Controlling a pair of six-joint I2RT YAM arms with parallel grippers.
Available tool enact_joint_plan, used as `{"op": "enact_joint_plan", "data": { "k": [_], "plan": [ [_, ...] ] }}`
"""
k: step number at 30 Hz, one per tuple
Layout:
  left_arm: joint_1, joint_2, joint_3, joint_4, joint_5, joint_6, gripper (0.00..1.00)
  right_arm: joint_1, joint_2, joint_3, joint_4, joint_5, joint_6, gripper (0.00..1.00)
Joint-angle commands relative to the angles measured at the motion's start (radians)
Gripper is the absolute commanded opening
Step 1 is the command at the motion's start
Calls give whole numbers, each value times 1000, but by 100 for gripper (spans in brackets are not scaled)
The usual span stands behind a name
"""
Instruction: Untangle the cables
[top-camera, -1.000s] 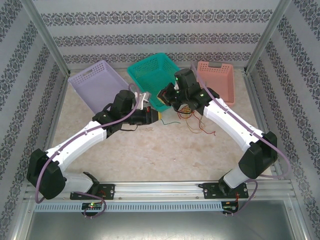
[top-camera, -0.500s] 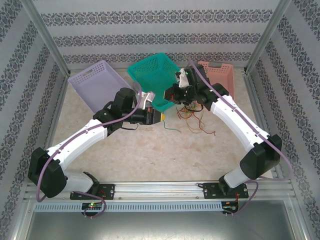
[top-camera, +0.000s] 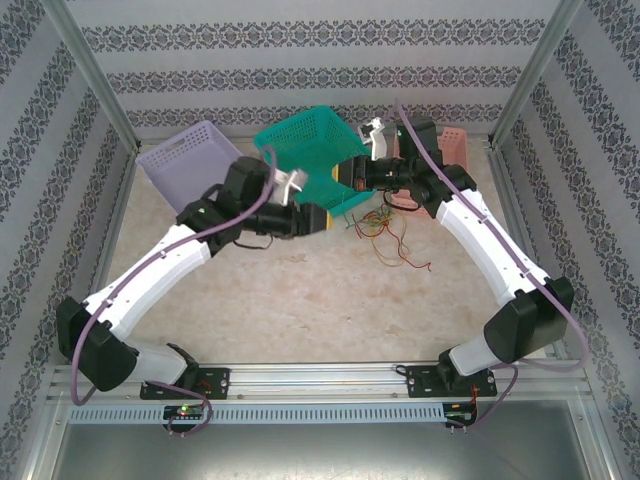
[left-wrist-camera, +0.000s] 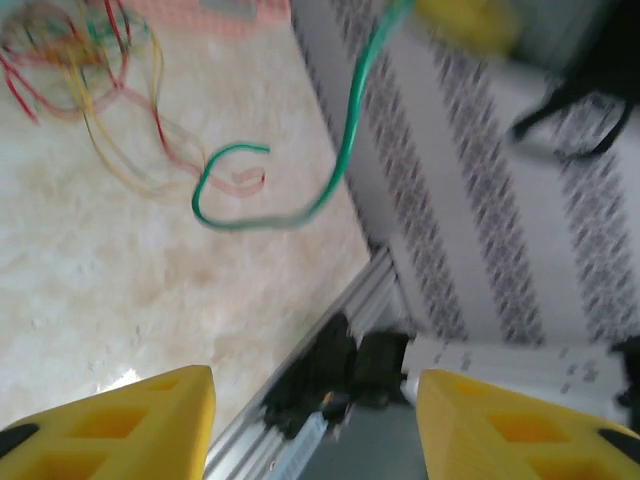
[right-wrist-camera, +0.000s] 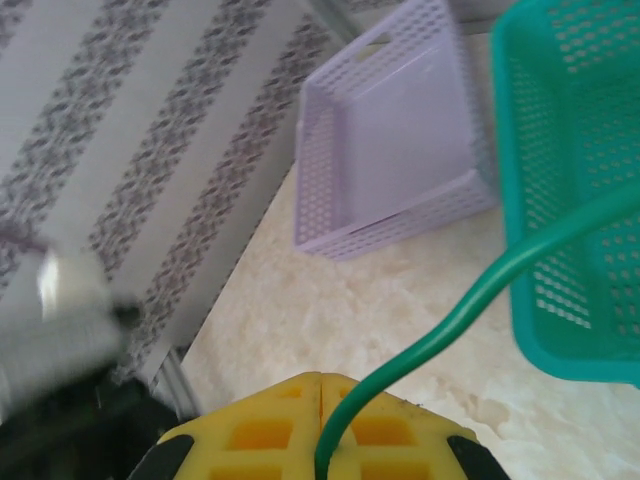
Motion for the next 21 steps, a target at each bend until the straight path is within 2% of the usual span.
{"op": "enact_joint_plan", "data": {
  "k": [1,8,12,15,18,21],
  "plan": [
    [64,-22,91,28,-84,-172,61,13,-19,-29,60,-190,-131,0],
    [107,86,236,-68,-44,-164,62,87,18,-19,7,-319,-252,0],
    [112,110,242,-41,13,-152,62,122,46,-6,-20,-360,-254,0],
    [111,117,241,-83,10,-116,58,142,56,4,-31,-368,-255,0],
    [112,116,223,-94,9,-101,46,146,56,4,-20,-369,-243,0],
    [114,104,198,-86,-11,-108,21,153,64,11,-27,-368,-243,0]
  ]
}}
